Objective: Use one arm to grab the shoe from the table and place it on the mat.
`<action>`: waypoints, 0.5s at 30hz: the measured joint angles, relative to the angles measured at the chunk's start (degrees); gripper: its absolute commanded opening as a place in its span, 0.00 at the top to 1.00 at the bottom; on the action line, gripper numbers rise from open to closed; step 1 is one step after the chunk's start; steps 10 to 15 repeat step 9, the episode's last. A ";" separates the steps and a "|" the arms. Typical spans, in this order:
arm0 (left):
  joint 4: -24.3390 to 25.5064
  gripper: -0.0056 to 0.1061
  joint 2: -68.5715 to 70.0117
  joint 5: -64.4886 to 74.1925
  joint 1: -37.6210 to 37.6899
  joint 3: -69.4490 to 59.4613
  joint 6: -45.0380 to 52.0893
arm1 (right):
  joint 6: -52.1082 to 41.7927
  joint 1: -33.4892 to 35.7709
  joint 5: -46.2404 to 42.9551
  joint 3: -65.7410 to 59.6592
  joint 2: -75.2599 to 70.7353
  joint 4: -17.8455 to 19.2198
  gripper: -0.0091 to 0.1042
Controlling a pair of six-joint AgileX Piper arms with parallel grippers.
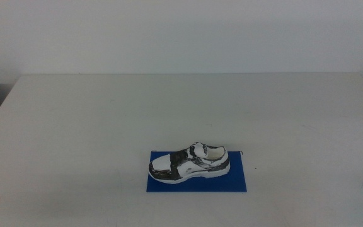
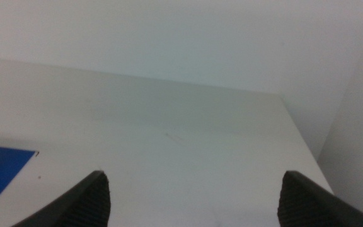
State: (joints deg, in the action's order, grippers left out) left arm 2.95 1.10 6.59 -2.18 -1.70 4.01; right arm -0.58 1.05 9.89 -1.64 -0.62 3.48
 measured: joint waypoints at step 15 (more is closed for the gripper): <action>0.00 0.11 0.00 0.00 0.00 0.00 0.00 | 0.00 0.00 -2.52 0.00 0.00 -0.11 0.16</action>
